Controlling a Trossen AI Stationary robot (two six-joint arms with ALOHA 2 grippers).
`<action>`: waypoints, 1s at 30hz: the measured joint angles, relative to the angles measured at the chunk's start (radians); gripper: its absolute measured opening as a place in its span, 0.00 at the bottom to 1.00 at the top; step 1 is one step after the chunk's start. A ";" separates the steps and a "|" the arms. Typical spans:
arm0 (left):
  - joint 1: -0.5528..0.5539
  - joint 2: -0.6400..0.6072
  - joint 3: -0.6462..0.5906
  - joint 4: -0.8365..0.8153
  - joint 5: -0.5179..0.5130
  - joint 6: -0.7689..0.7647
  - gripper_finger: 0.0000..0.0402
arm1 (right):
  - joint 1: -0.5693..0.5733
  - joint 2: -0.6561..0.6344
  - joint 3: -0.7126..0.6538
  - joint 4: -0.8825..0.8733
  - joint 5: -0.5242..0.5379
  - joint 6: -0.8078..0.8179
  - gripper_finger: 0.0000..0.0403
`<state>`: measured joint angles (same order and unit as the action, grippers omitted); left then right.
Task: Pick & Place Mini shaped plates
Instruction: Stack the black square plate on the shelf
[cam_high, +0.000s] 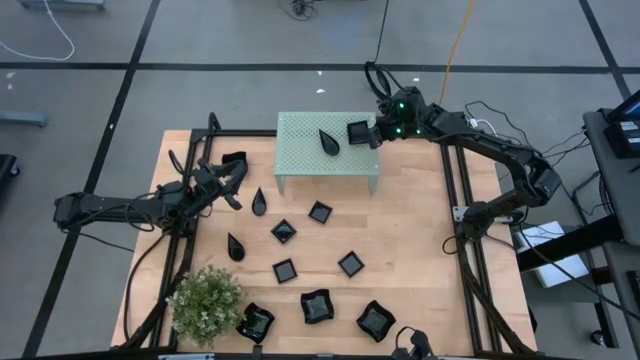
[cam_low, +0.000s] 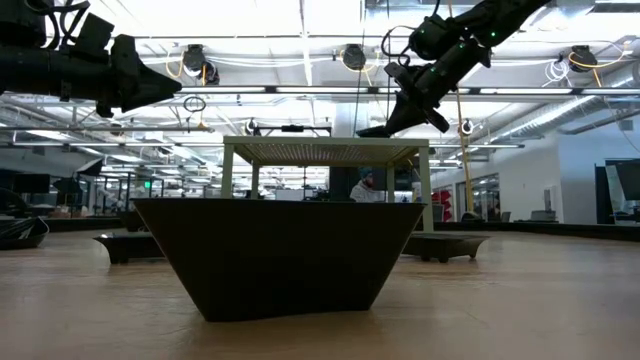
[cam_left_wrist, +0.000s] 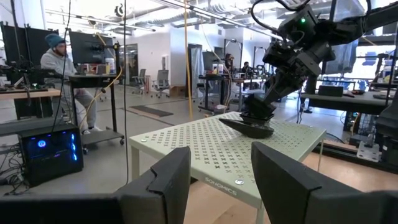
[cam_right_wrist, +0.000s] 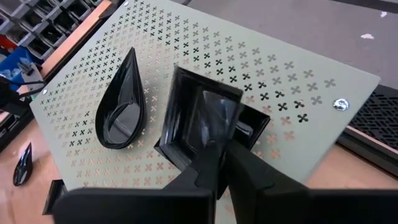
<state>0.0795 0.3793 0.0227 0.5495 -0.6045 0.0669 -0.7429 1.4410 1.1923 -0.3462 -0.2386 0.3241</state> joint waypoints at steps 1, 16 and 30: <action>0.000 0.000 0.000 0.000 0.000 0.000 0.43 | 0.000 0.000 0.000 0.000 0.000 0.000 0.05; 0.000 0.000 0.000 0.000 0.000 0.000 0.43 | 0.005 -0.002 0.000 0.004 -0.002 -0.049 0.13; 0.000 0.000 0.000 0.000 0.000 0.000 0.43 | 0.036 -0.144 -0.001 -0.007 -0.128 -0.107 0.31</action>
<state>0.0799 0.3793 0.0227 0.5498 -0.6048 0.0669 -0.7069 1.2968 1.1912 -0.3536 -0.3664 0.2175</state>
